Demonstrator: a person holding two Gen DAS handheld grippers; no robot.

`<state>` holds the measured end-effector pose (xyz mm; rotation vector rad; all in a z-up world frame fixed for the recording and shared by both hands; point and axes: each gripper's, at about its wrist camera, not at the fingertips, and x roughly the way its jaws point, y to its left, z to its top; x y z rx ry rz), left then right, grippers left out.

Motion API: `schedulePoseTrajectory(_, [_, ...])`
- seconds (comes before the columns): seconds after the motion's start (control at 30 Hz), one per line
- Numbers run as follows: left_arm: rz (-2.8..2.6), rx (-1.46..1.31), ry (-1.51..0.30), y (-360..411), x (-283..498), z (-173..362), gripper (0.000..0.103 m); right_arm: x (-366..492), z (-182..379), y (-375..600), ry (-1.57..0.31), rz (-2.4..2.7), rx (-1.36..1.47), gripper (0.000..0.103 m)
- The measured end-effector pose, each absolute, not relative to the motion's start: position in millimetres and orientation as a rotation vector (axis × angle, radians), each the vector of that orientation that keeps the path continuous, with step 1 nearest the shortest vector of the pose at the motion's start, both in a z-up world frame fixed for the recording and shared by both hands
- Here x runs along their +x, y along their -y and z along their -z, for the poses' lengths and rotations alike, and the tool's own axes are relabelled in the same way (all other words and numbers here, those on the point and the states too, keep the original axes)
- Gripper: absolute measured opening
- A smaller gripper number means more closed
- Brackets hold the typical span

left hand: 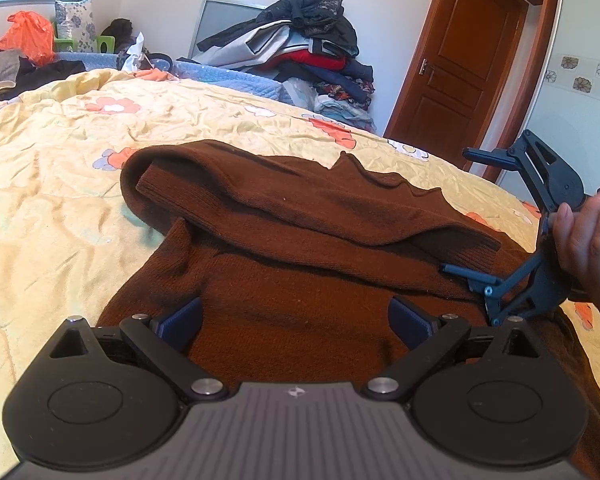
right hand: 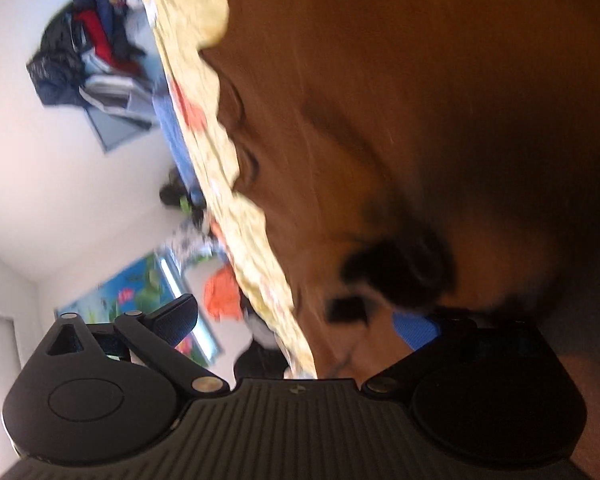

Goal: Fold small clothes

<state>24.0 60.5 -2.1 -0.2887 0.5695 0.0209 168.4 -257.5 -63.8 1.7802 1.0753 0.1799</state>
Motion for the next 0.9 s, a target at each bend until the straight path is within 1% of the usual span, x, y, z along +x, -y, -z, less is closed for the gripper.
schedulePoseTrajectory(0.03, [-0.021, -0.29, -0.569, -61, 24, 2, 0.1, 169, 62, 258, -1.07, -0.173, 1.774, 0.101])
schedulePoseTrajectory(0.07, [-0.02, -0.293, -0.568, -61, 24, 2, 0.1, 170, 62, 256, -1.071, -0.173, 1.753, 0.095])
schedulePoseTrajectory(0.1, [-0.02, -0.295, -0.567, -62, 24, 2, 0.1, 170, 62, 255, -1.077, -0.166, 1.725, 0.083])
schedulePoseTrajectory(0.13, [-0.019, -0.297, -0.567, -62, 24, 2, 0.1, 169, 62, 254, -1.079, -0.151, 1.701, 0.076])
schedulePoseTrajectory(0.2, [-0.017, -0.299, -0.566, -63, 24, 3, 0.1, 166, 66, 256, -1.094, -0.123, 1.669, 0.051])
schedulePoseTrajectory(0.23, [-0.017, -0.301, -0.566, -63, 24, 3, 0.1, 166, 69, 256, -1.103, -0.115, 1.658, 0.044])
schedulePoseTrajectory(0.27, [-0.017, -0.301, -0.566, -63, 24, 3, 0.1, 165, 71, 258, -1.116, -0.109, 1.639, 0.035])
schedulePoseTrajectory(0.3, [-0.017, -0.301, -0.566, -63, 23, 3, 0.1, 166, 73, 257, -1.128, -0.106, 1.62, 0.029])
schedulePoseTrajectory(0.53, [-0.016, -0.301, -0.566, -63, 23, 2, 0.1, 164, 78, 260, -1.148, -0.105, 1.62, 0.028])
schedulePoseTrajectory(0.57, [-0.016, -0.301, -0.566, -63, 23, 3, 0.1, 164, 73, 258, -1.134, -0.121, 1.576, 0.027])
schedulePoseTrajectory(0.6, [-0.016, -0.301, -0.566, -63, 23, 3, 0.1, 163, 69, 256, -1.115, -0.136, 1.523, 0.022])
schedulePoseTrajectory(0.63, [-0.016, -0.302, -0.566, -63, 23, 3, 0.1, 161, 64, 255, -1.092, -0.145, 1.473, 0.021])
schedulePoseTrajectory(0.77, [-0.016, -0.301, -0.566, -63, 23, 3, 0.1, 157, 29, 251, -0.952, -0.178, 1.268, 0.019])
schedulePoseTrajectory(0.9, [-0.016, -0.304, -0.565, -63, 23, 3, 0.1, 140, -46, 258, -0.671, -0.275, 0.957, 0.019])
